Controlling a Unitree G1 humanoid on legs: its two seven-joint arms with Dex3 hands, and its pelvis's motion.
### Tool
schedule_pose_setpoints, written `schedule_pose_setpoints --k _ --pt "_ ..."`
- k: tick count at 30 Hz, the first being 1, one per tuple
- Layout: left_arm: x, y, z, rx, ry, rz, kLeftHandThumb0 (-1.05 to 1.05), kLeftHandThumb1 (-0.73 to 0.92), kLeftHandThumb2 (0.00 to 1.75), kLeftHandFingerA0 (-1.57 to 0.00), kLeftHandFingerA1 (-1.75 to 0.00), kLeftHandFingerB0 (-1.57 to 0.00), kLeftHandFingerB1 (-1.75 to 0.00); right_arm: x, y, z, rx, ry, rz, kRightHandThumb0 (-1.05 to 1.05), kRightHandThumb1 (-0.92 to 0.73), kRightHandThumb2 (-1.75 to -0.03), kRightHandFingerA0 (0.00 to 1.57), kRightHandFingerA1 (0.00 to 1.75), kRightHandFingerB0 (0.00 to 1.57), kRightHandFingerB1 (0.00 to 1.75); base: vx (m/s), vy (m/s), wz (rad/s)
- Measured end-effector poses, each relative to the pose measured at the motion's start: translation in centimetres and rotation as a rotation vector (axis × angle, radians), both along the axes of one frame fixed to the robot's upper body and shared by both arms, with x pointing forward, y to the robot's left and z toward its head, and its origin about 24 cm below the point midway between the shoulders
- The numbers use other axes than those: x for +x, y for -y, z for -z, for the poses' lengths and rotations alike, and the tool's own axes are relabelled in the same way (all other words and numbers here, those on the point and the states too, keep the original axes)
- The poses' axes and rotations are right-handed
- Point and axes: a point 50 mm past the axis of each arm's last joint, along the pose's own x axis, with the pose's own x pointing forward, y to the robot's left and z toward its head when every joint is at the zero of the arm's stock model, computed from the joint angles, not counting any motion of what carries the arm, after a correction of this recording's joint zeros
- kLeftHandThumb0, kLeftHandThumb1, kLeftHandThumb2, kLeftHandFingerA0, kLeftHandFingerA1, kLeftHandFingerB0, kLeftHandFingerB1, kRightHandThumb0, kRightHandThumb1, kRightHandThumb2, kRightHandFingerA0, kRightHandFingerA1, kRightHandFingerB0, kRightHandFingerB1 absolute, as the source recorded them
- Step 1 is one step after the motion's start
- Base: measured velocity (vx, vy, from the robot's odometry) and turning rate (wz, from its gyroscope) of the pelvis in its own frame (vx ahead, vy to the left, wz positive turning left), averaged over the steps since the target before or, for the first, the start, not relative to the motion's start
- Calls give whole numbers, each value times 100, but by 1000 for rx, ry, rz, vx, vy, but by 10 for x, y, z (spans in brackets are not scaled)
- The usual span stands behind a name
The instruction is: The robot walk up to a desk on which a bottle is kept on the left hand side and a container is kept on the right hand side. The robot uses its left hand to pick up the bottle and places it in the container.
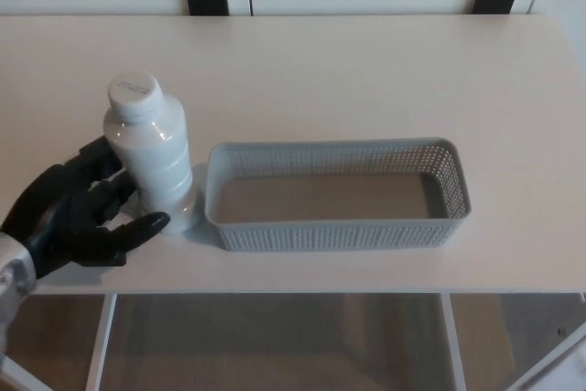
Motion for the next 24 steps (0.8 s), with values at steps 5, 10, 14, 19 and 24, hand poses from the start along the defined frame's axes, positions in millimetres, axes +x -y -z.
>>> schedule_pose_setpoints --k 5,10,14,19,24 --pt "7 12 -2 51 26 -12 -63 41 72 0 -14 0 0 2 -2 -2 -3 11 -9 -13 -68 -59 63 54 25 34 0 0 0" --pt "15 20 -6 65 40 -42 -62 40 72 0 -16 0 0 3 -1 -1 -3 8 -12 -11 -71 -60 59 52 25 34 0 0 0" --pt "25 28 -14 81 67 -79 -40 55 57 -78 -46 -23 -29 4 -2 -5 -10 22 -28 -14 -70 -60 61 54 26 35 0 0 0" --pt "28 35 -15 91 91 -131 -15 83 64 -115 -120 -68 -46 5 -3 -5 -7 22 -31 -14 -68 -59 63 54 39 40 0 0 0" --pt "32 39 -15 86 108 -194 -6 67 89 -107 -127 -92 -98 5 -4 -4 -4 20 -36 -12 -69 -59 62 55 42 42 0 0 0"
